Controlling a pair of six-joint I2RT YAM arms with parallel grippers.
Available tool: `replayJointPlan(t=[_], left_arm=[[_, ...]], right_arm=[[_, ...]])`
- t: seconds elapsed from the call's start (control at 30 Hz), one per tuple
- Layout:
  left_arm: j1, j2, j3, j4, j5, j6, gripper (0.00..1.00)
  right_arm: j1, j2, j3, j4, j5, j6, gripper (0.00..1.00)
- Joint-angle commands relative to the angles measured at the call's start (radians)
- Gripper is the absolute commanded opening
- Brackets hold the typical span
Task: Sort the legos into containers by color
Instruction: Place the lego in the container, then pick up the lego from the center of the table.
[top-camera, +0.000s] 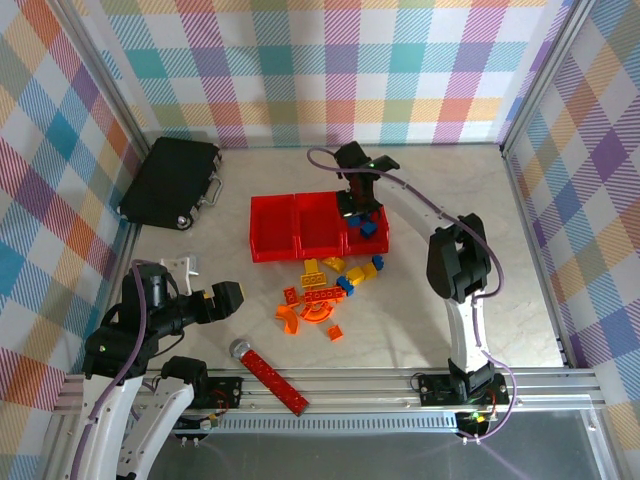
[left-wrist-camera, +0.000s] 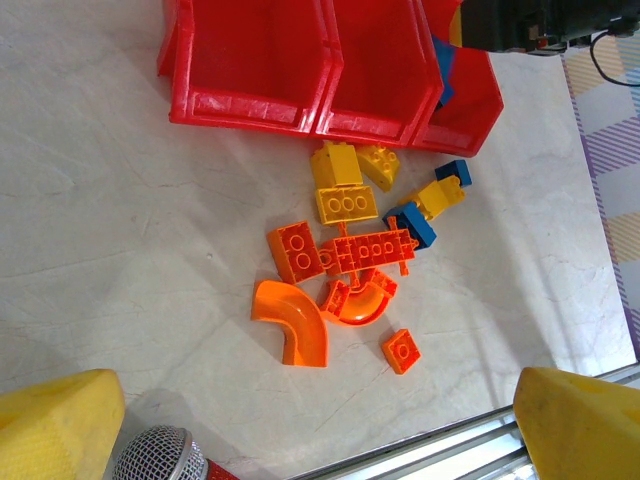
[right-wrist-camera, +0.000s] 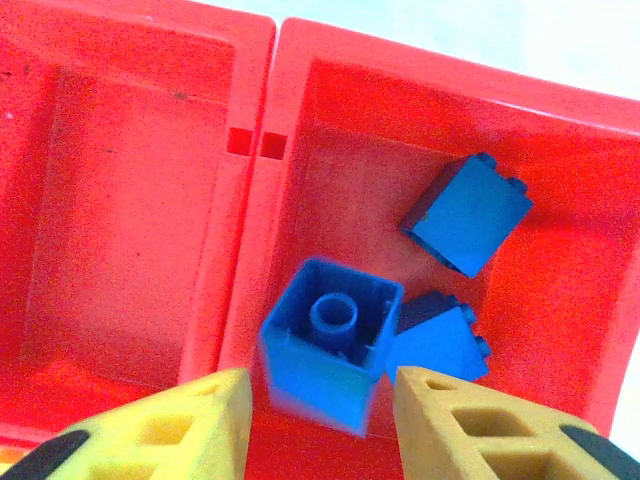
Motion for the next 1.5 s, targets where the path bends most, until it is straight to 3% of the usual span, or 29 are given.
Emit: replayJointPlan(t=[0.0, 0.3, 0.67, 1.13, 1.33, 1.47], left_arm=[[-0.008, -0.008, -0.007, -0.012, -0.003, -0.010, 1.00], [-0.008, -0.011, -0.007, -0.013, -0.006, -0.011, 1.00], [-0.009, -0.011, -0.006, -0.008, -0.008, -0.013, 1.00], [-0.008, 0.001, -0.009, 0.004, 0.006, -0.007, 1.00], [-0.009, 0.001, -0.010, 0.007, 0.014, -0.003, 1.00], [-0.010, -0.003, -0.009, 0.006, 0.016, -0.002, 1.00]], right_arm=[[-0.013, 0.021, 0.025, 0.003, -0.018, -0.009, 0.44], [-0.018, -0.015, 0.016, -0.009, -0.029, -0.003, 0.46], [-0.019, -0.241, -0.106, -0.006, -0.138, 0.063, 0.48], [-0.008, -0.670, -0.609, 0.112, -0.254, 0.268, 0.53], [0.005, -0.813, -0.811, 0.123, -0.211, 0.439, 0.67], [0.003, -0.819, -0.852, 0.100, -0.138, 0.459, 0.69]])
